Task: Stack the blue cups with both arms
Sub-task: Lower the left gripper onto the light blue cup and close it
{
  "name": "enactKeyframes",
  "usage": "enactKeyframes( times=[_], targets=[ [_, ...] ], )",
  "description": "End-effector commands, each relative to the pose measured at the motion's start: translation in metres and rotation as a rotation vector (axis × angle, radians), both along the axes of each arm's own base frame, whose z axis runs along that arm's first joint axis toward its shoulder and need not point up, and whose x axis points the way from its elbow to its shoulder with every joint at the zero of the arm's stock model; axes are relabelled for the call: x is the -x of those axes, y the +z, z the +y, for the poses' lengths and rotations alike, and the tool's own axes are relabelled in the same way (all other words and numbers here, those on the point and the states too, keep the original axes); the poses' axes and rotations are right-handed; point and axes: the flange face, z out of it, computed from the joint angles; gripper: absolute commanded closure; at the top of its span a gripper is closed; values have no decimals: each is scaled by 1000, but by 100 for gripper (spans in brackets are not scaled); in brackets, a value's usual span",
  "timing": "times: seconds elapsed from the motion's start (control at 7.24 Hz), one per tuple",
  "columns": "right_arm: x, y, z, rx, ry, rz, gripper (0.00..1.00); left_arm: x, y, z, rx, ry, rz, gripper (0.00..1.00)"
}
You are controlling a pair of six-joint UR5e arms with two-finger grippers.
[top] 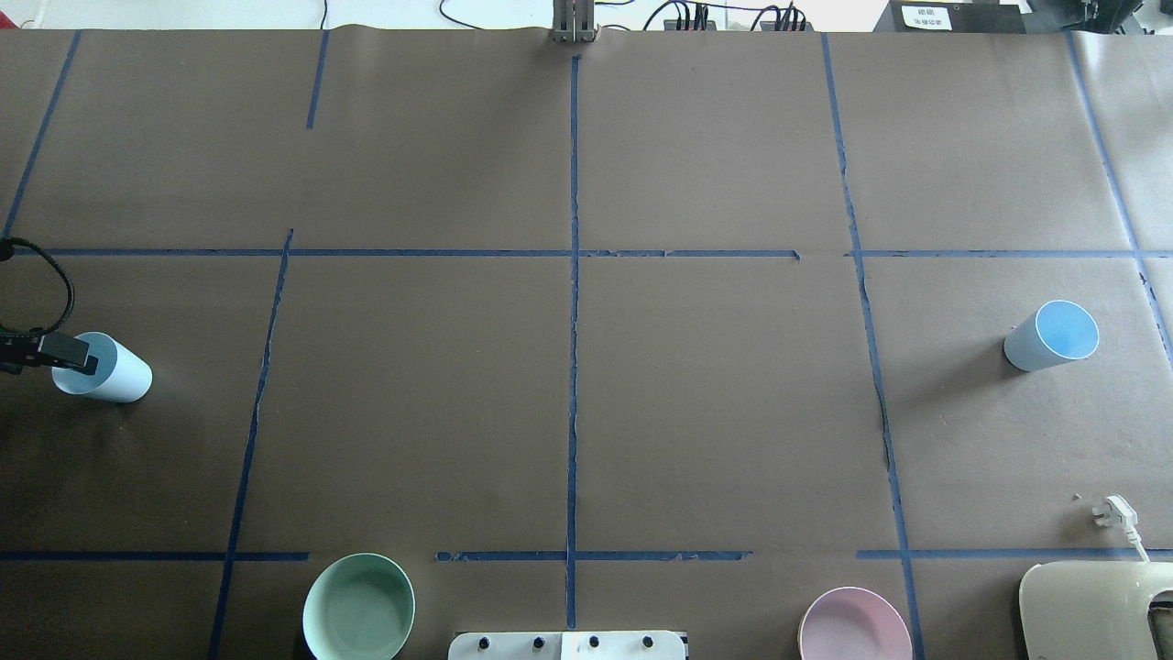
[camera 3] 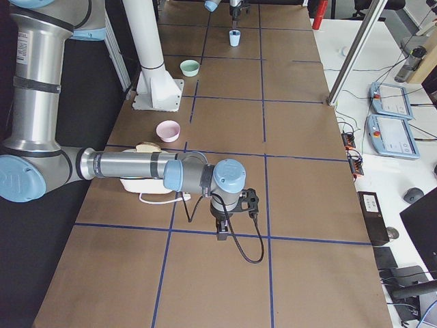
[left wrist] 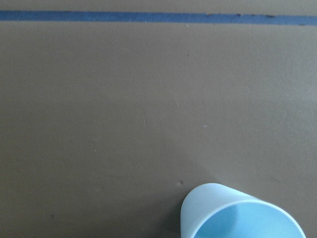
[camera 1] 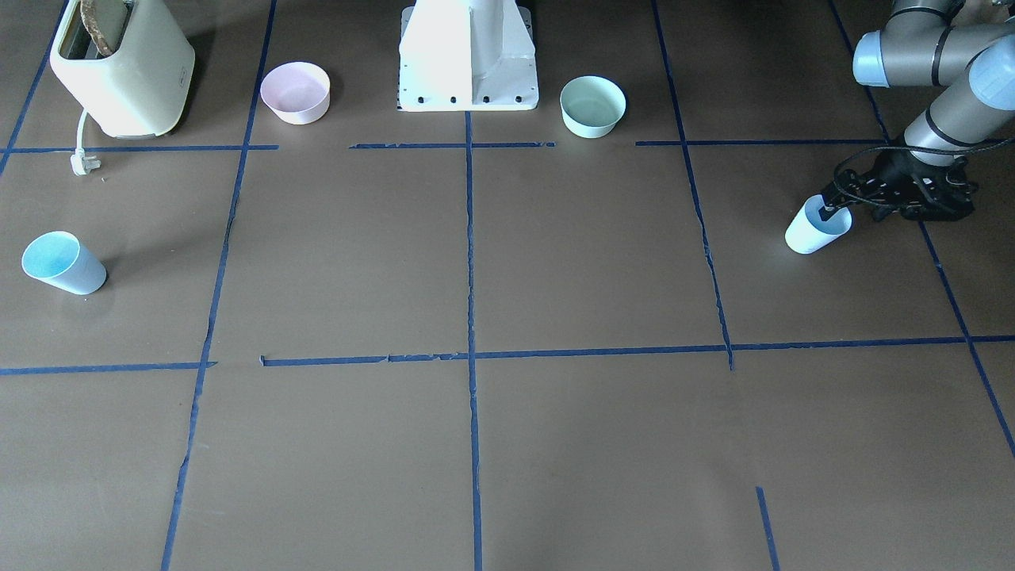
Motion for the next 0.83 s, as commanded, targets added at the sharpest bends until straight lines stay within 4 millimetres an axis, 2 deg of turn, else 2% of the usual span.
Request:
enactKeyframes(
  times=[0.0,0.28,0.41,0.69],
  targets=[
    [0,1,0,3,0,0,0,-4,5,1,28,-11,-4,45],
    [0,1,0,3,0,0,0,-15,2,3,71,-32,2,93],
    [0,1,0,3,0,0,0,-15,1,3,71,-33,3,99],
    [0,1,0,2,0,0,0,-16,-10,2,65,-31,21,100]
  ],
)
